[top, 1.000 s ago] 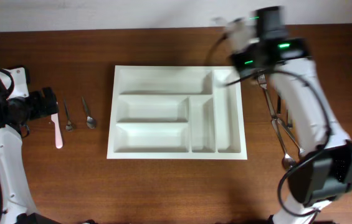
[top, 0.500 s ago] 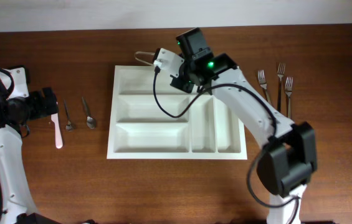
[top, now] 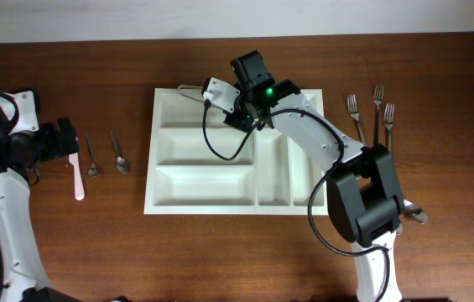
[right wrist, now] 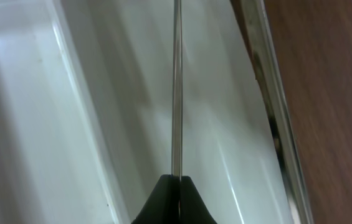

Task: Pack container
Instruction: 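Carry the tongs over the tray and lower them into the top compartment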

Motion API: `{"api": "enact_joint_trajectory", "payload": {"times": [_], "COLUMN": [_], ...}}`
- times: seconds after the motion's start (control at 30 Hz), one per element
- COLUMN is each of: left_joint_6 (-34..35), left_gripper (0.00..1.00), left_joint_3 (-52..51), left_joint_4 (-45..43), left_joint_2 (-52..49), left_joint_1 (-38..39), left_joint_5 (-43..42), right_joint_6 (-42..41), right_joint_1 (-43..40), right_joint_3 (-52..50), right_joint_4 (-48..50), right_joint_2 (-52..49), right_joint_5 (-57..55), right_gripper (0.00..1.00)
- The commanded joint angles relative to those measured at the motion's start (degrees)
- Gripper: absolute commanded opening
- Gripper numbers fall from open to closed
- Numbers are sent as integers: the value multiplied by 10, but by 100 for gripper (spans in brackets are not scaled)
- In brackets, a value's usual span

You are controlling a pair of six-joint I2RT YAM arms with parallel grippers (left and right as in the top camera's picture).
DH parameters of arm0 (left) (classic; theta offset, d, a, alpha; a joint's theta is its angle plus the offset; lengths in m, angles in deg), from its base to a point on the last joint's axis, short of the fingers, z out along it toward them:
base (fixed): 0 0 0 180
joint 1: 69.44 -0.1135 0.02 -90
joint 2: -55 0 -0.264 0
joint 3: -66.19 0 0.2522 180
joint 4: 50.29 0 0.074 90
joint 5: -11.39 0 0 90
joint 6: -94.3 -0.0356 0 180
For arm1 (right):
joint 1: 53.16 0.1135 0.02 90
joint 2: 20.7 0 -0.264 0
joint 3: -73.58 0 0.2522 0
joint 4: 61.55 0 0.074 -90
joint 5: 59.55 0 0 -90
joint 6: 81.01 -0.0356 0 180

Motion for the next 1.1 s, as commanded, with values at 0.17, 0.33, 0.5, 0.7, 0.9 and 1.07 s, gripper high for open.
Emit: {"api": "enact_joint_trajectory", "payload": {"times": [0.17,0.33,0.5,0.7,0.9,1.07], "left_joint_6": [-7,-7,-7,-7,-7,-7], "left_gripper": [99,99,99,99,99,99], "left_joint_3": [10,10,10,10,10,10], "left_joint_4": [0,0,0,0,0,0], "left_joint_2": [4,4,4,4,4,4], "left_joint_1": [-2,-2,-2,-2,-2,-2], "left_joint_5": [0,0,0,0,0,0], "right_joint_6": [2,3,39,58,51,13], "right_joint_1": [0,-1,-1,0,0,0], "right_joint_3": [7,7,7,6,8,34], "right_joint_4": [2,2,-6,-27,-41,-44], "right_joint_2": [-8,-21,-44,-46,-42,-4], "right_joint_5": [20,20,16,16,16,16], "right_gripper": [4,4,4,4,83,99]}}
